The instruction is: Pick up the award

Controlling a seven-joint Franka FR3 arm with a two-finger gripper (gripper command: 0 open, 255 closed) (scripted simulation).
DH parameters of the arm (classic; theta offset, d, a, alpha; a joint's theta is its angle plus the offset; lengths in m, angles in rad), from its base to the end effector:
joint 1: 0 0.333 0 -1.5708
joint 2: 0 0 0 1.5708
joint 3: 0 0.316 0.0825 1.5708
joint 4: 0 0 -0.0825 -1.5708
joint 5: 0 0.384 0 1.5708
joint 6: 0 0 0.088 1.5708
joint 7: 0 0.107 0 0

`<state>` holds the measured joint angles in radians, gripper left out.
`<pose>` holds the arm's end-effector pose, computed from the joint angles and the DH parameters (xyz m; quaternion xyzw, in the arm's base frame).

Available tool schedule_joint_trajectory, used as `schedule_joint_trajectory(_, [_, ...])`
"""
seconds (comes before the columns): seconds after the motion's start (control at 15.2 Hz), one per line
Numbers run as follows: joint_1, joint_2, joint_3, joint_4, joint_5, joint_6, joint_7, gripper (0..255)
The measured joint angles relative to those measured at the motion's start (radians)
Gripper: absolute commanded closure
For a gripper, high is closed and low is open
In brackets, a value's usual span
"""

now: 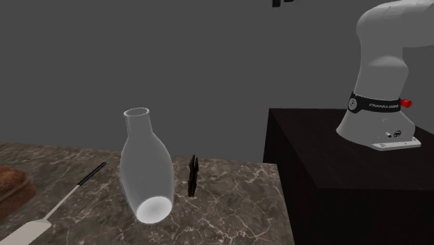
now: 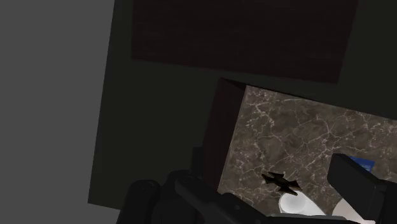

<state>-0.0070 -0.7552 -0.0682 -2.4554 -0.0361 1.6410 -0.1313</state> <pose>0.3154 -0.0312 0.5392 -0.9987 -0.0398 0.0295 0.0082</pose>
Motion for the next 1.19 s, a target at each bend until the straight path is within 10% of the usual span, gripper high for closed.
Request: schedule_joint_trajectory(1.19, [0.071, 0.442, 0.160, -0.057, 0.110, 0.519, 0.244, 0])
